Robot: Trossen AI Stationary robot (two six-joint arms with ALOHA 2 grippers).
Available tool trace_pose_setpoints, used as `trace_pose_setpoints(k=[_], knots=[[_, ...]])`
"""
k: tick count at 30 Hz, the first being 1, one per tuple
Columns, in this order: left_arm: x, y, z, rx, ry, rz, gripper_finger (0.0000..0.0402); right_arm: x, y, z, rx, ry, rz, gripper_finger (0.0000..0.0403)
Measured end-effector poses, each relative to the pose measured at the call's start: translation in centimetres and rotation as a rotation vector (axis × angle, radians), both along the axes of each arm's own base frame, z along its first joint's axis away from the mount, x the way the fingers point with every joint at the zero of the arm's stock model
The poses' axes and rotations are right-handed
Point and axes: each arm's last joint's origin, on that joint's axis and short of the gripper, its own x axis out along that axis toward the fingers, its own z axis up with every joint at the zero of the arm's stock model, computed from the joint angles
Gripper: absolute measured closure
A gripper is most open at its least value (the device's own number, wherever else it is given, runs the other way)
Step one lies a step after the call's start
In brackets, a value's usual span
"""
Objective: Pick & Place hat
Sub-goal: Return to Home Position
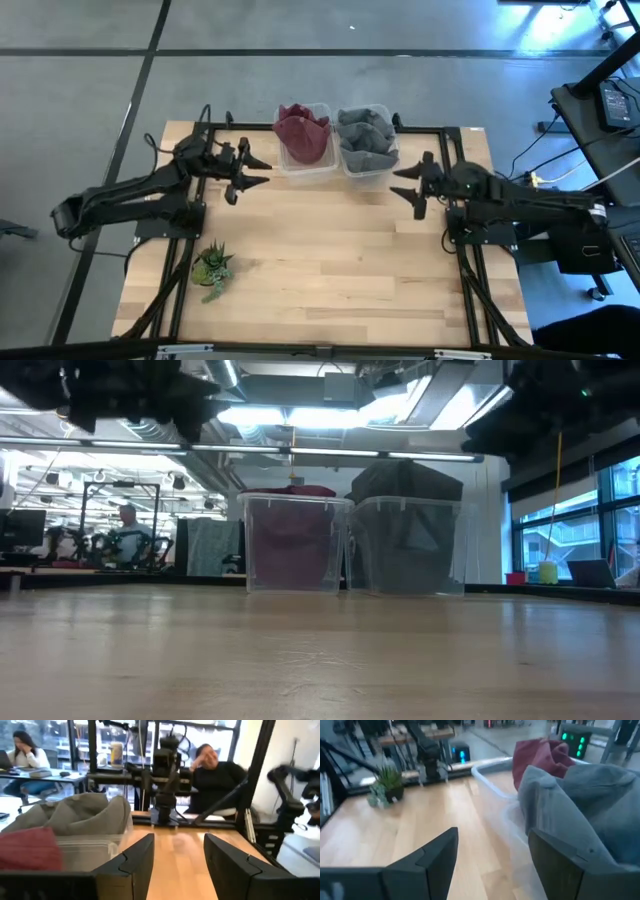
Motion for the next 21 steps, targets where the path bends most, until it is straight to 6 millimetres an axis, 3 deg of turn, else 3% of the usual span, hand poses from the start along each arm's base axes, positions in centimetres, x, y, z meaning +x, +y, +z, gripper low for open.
trace_pose_setpoints(k=[7, 13, 21], knots=[[-2.3, 0.3, -2.8, -0.105, -0.107, -0.017, 0.0233, -2.0, 0.5, -2.5, 0.03, -0.101, 0.021, 0.0163], [-3.9, -0.5, -4.2, -0.129, -0.175, 0.08, 0.0235, -3.4, 0.7, -2.3, 0.014, -0.16, 0.019, 0.0163], [-3.7, -2.9, -5.5, -0.159, -0.199, 0.074, 0.0235, -4.7, 0.9, -2.7, 0.015, -0.144, 0.01, 0.0163]])
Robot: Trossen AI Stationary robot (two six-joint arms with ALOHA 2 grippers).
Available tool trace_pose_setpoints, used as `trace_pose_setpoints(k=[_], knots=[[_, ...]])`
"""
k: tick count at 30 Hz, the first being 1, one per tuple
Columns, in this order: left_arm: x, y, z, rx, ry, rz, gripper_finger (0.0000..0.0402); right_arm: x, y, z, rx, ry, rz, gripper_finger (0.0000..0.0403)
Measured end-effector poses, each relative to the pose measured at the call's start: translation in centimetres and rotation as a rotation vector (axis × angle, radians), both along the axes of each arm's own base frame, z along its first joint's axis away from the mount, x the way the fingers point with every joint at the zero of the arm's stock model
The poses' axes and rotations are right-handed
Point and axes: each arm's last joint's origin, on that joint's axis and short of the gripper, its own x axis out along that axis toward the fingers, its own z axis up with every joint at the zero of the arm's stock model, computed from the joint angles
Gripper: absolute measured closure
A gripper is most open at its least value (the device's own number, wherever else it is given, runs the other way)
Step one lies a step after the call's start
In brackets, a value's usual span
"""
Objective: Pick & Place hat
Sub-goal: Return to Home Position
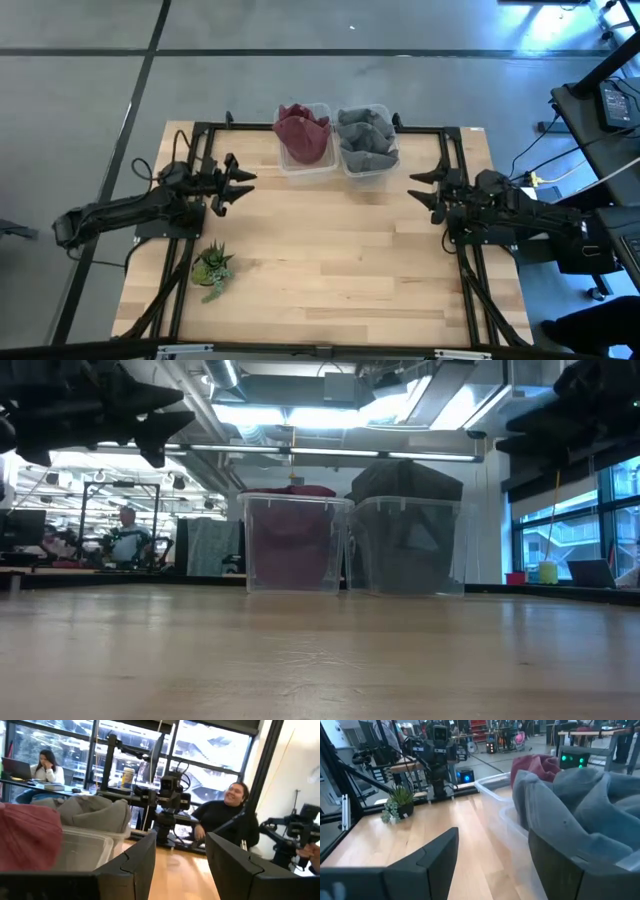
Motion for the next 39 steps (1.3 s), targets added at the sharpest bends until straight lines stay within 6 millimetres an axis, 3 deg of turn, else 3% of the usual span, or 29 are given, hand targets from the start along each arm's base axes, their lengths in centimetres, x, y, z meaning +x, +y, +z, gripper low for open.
trace_pose_setpoints(k=[17, 27, 34, 39], knots=[[-1.8, -1.7, -0.7, 0.023, 0.044, 0.005, 0.0233, -1.1, 0.2, -0.6, 0.0, 0.027, 0.009, 0.0163], [-2.0, -1.3, -2.0, -0.024, 0.118, 0.208, 0.0234, -1.1, 0.0, -0.5, -0.015, 0.013, -0.069, 0.0163], [-1.8, -1.4, -2.4, -0.022, 0.125, 0.232, 0.0235, 0.6, -0.4, -3.4, -0.096, -0.117, -0.097, 0.0163], [-1.8, -1.5, -2.3, -0.02, 0.122, 0.223, 0.0233, 0.9, -0.5, -4.2, -0.109, -0.136, -0.111, 0.0163]])
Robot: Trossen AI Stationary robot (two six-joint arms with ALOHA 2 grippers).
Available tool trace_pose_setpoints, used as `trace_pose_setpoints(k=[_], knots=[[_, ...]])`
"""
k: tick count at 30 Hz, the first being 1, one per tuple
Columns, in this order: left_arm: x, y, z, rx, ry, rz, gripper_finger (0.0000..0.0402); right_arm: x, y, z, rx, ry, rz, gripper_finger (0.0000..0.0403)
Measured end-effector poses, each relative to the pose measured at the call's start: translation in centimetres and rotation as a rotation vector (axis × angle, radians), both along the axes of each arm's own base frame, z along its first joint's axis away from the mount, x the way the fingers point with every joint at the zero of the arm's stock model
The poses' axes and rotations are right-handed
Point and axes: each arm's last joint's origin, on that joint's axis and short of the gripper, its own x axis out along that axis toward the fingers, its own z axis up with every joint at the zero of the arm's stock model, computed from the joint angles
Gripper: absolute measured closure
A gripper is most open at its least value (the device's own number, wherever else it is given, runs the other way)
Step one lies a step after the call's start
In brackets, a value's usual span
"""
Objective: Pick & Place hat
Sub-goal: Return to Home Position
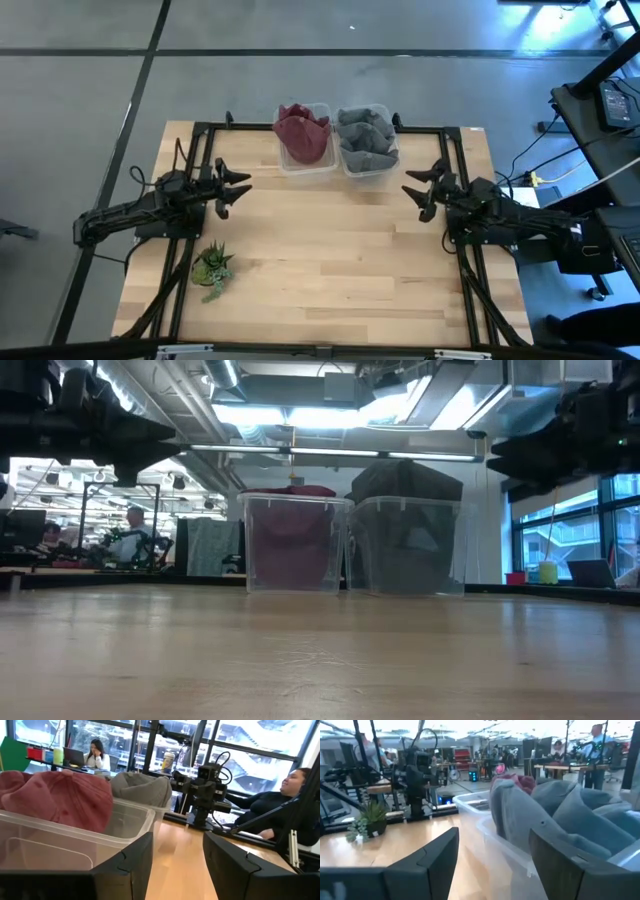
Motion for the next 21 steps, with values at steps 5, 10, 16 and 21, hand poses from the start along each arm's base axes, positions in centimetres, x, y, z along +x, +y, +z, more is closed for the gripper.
trace_pose_setpoints(k=[5, 10, 16, 21], knots=[[0.02, 0.01, -0.16, 0.023, 0.023, 0.004, 0.0235, -0.05, -0.13, -0.17, 0.009, 0.02, -0.049, 0.0163], [-0.02, 0.29, -0.68, -0.004, 0.073, 0.1, 0.0233, -0.03, -0.19, -0.31, 0.016, 0.032, -0.065, 0.0163], [0.0, 0.29, -0.84, 0.017, 0.098, 0.099, 0.0235, -0.02, -0.18, -0.32, 0.019, 0.033, -0.064, 0.0163], [0.02, 0.23, -0.81, 0.026, 0.097, 0.076, 0.0233, -0.02, -0.18, -0.32, 0.017, 0.033, -0.063, 0.0163]])
